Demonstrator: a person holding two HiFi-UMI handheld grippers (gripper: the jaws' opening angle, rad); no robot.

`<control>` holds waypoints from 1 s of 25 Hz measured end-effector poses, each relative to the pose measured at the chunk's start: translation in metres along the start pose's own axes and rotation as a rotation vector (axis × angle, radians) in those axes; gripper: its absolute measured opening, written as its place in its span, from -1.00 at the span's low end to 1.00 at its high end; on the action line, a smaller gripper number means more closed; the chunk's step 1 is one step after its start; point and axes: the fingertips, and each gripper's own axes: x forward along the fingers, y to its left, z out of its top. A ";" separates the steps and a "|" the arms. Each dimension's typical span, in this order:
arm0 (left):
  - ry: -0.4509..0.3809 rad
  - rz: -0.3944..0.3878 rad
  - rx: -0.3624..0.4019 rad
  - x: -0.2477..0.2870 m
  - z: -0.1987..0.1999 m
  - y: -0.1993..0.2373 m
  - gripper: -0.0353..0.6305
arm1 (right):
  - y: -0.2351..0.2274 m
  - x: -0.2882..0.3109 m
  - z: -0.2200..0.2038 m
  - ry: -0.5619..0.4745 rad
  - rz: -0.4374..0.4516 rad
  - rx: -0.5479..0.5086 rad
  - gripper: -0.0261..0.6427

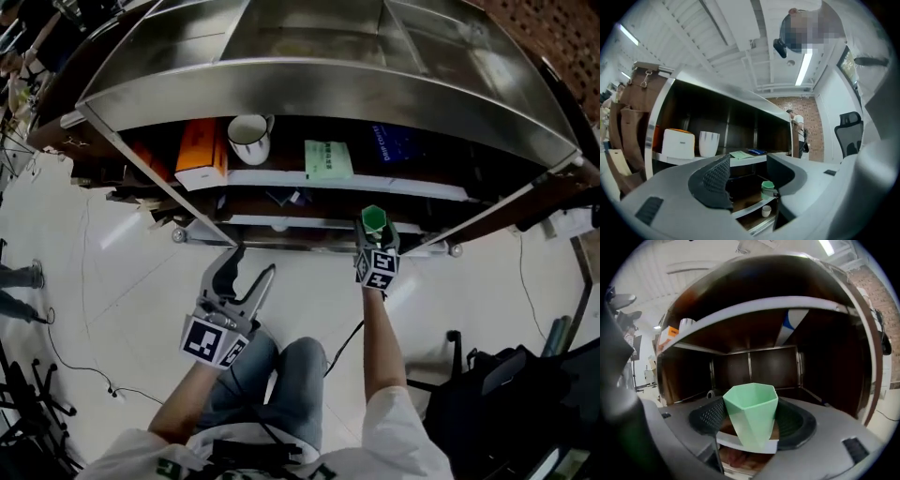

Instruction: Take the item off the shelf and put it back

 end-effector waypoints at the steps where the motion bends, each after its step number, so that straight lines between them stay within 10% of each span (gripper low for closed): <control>1: 0.002 0.016 0.001 -0.003 -0.006 0.004 -0.18 | -0.003 0.022 -0.008 0.008 0.004 0.003 0.08; 8: 0.048 0.099 0.018 -0.028 -0.030 0.033 -0.18 | 0.000 0.098 -0.041 0.077 -0.007 0.014 0.15; 10: 0.059 0.108 0.010 -0.030 -0.028 0.034 -0.18 | -0.005 0.092 -0.044 0.094 -0.043 0.068 0.52; 14: 0.083 0.095 -0.001 -0.026 -0.003 0.028 -0.18 | -0.006 0.047 -0.028 0.105 -0.069 0.122 0.56; 25: 0.107 0.018 -0.060 -0.045 0.168 -0.006 -0.18 | 0.094 -0.195 0.193 -0.001 0.025 0.145 0.56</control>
